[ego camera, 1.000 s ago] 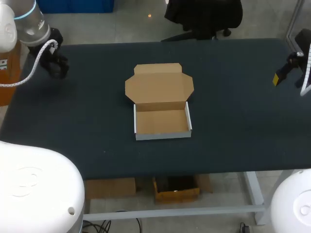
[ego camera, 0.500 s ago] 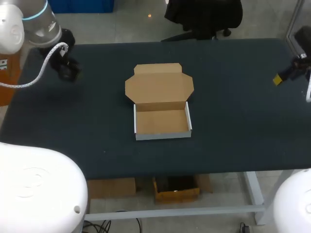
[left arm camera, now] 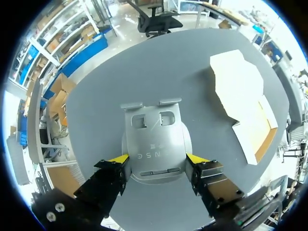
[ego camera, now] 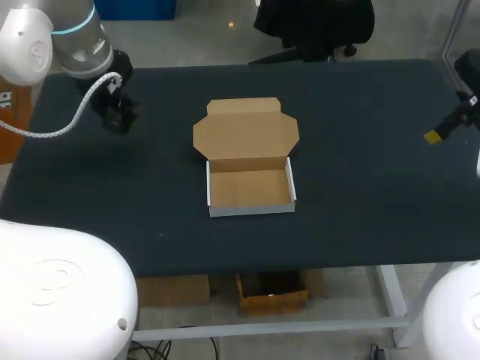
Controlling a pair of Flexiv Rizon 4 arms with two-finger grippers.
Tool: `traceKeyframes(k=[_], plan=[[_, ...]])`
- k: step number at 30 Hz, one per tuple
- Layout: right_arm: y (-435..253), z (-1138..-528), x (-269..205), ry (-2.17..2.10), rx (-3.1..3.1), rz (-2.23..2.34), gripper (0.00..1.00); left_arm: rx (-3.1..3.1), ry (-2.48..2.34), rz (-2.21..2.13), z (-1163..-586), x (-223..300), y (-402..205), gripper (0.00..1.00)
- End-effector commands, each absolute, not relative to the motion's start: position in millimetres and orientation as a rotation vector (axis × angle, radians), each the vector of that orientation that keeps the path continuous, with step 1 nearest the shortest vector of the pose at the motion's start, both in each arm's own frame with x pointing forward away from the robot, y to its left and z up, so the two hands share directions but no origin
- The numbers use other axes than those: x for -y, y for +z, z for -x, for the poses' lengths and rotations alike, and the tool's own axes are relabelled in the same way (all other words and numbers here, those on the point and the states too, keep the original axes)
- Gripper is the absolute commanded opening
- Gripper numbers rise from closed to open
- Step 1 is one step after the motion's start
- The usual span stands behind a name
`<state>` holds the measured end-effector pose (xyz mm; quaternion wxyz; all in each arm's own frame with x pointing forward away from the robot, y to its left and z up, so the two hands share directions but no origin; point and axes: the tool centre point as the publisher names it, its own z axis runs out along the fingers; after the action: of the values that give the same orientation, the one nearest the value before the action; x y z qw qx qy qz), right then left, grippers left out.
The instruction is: Assemble the packaging by folding the flat box into shape, placing the metal phone stand inside, and closing the box properly
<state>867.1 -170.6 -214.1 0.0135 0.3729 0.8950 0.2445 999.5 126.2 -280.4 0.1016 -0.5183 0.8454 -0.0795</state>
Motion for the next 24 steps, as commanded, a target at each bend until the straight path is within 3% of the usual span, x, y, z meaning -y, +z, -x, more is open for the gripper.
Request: traceKeyframes(k=[1, 11, 24], plan=[[-214, -865, 170, 0.763, -2.787, -1.16, 1.0, -2.491, -0.226, 1.531, -998, -124, -278, 0.0], [-216, -869, 170, 0.792, -2.773, -1.102, 1.0, -2.497, -0.244, 1.533, -999, -124, -279, 0.0], [-229, -876, 157, 0.935, -2.777, -0.867, 1.0, -2.577, -0.297, 1.388, -973, -73, -276, 0.0]])
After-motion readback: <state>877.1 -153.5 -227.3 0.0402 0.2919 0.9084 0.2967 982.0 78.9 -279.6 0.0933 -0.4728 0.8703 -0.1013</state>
